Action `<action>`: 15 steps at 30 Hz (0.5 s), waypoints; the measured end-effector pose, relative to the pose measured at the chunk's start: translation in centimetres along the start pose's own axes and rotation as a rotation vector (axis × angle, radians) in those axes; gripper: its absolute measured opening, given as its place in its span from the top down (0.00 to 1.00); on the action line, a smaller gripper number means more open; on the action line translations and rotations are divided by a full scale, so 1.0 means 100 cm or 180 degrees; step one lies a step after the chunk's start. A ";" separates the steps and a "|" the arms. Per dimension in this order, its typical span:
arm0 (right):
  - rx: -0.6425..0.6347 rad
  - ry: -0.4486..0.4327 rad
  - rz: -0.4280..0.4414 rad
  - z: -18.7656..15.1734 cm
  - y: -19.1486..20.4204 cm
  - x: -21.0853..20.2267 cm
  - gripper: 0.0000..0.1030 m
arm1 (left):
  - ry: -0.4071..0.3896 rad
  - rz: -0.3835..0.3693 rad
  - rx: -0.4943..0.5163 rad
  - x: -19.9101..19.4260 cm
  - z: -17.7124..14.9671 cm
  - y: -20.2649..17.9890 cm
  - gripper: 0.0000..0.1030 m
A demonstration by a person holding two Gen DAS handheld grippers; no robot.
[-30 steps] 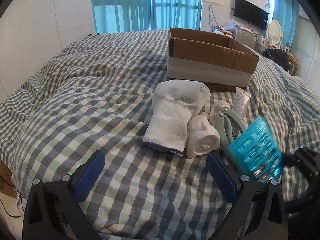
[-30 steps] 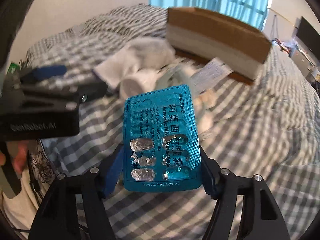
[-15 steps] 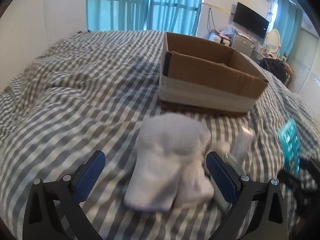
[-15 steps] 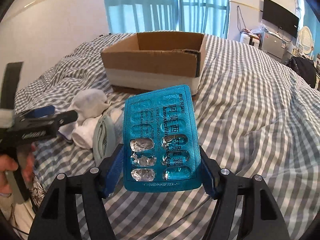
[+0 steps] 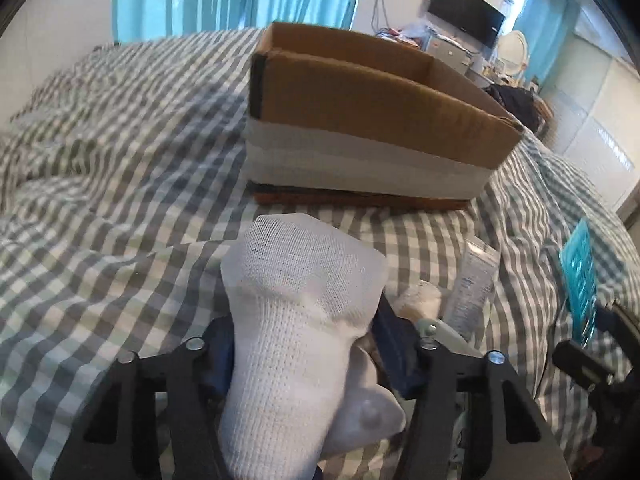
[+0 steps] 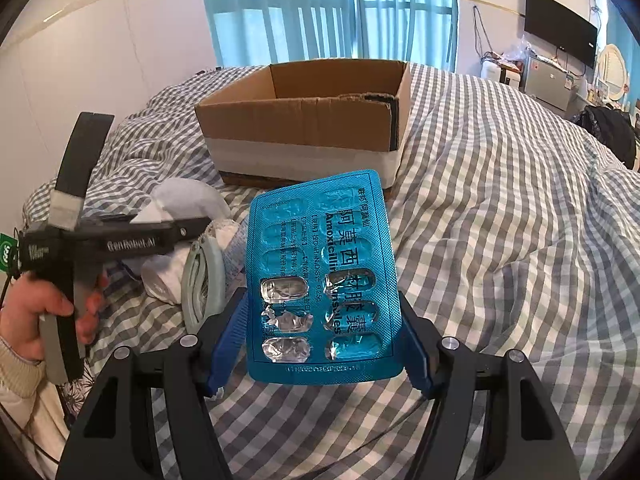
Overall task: Organize objects
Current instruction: 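Grasp the white sock with left tool while right tool holds the blister pack, then carry sock and blister pack into the box and release both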
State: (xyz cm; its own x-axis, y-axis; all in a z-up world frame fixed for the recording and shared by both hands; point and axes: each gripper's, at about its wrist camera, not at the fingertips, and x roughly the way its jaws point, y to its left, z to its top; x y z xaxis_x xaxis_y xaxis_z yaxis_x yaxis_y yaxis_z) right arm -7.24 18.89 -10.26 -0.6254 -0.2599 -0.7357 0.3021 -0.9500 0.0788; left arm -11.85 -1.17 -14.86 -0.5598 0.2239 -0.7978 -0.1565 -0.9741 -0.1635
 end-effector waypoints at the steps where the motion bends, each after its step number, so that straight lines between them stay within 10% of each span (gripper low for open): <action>1: -0.0008 -0.0020 -0.0009 0.001 0.001 -0.003 0.34 | -0.0026 0.0020 0.0009 -0.005 -0.001 -0.002 0.47; 15: -0.0318 -0.0566 -0.0087 0.042 0.030 -0.076 0.34 | -0.0764 0.0229 0.0001 -0.103 0.031 0.000 0.49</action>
State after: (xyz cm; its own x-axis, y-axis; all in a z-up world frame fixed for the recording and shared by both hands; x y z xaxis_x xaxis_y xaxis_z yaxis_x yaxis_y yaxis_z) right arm -4.59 17.28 -1.65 -0.7488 -0.2692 -0.6057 0.3477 -0.9375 -0.0132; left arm -8.65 -3.38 -4.86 -0.7467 0.1554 -0.6468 -0.1094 -0.9878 -0.1109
